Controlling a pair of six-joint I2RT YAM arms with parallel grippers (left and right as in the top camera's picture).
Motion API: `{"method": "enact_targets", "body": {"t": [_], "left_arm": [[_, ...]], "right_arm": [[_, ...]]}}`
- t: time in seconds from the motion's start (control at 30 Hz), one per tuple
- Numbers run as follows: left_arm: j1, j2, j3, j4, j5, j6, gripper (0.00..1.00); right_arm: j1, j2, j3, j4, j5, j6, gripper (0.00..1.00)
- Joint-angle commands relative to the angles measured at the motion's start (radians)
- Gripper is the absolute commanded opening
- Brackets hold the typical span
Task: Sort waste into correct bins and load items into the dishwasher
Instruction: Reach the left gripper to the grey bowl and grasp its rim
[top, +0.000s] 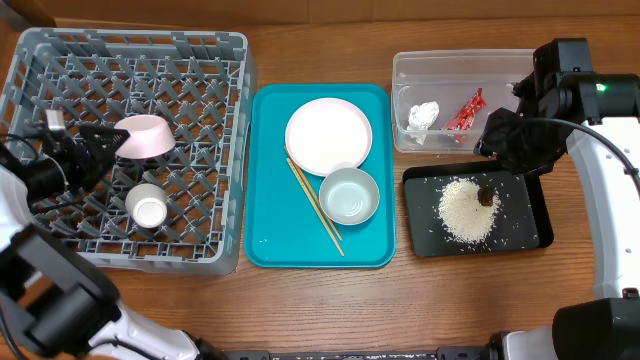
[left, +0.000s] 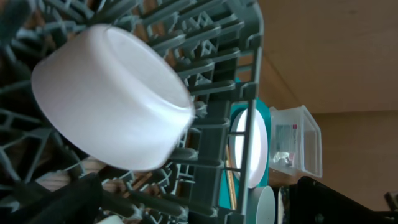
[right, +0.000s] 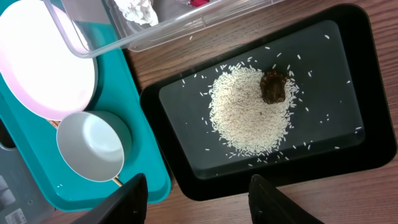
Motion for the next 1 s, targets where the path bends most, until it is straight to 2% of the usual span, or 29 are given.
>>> {"method": "enact_targets", "body": {"t": [0.0, 0.2, 0.33, 0.4, 0.47, 0.5, 0.6, 0.7, 0.83, 0.97], "left_arm": [[-0.009, -0.145, 0.014, -0.001, -0.017, -0.011, 1.0], [-0.1, -0.295, 0.014, -0.006, -0.083, -0.063, 1.0], [-0.253, -0.375, 0.014, -0.01, -0.192, -0.106, 1.0], [-0.343, -0.401, 0.014, -0.013, -0.283, -0.129, 1.0], [-0.447, -0.417, 0.014, -0.013, -0.396, -0.158, 1.0], [-0.507, -0.42, 0.014, -0.013, -0.446, -0.173, 1.0], [-0.673, -0.412, 0.014, -0.013, -0.539, -0.172, 1.0], [-0.82, -0.395, 0.013, -0.002, -0.57, -0.172, 1.0], [-0.977, -0.36, 0.013, 0.028, -0.566, -0.171, 1.0], [-1.115, -0.307, 0.013, 0.044, -0.663, -0.172, 1.0]], "right_arm": [[-0.001, -0.016, 0.002, 0.002, 0.006, -0.003, 0.54], [-0.001, -0.016, 0.002, 0.001, 0.006, -0.003, 0.54], [-0.001, -0.016, 0.002, -0.008, 0.007, -0.003, 0.72], [-0.001, -0.016, 0.002, -0.012, 0.007, -0.003, 0.77], [-0.001, -0.016, 0.002, -0.013, 0.006, -0.003, 0.89], [-0.001, -0.016, 0.002, -0.013, 0.006, -0.003, 1.0], [-0.006, -0.016, 0.002, -0.012, 0.006, -0.003, 1.0], [-0.03, -0.016, 0.002, -0.012, 0.005, 0.002, 1.0], [-0.079, -0.016, 0.002, -0.013, -0.021, 0.002, 1.0], [-0.123, -0.016, 0.002, -0.013, -0.04, 0.002, 1.0]]}}
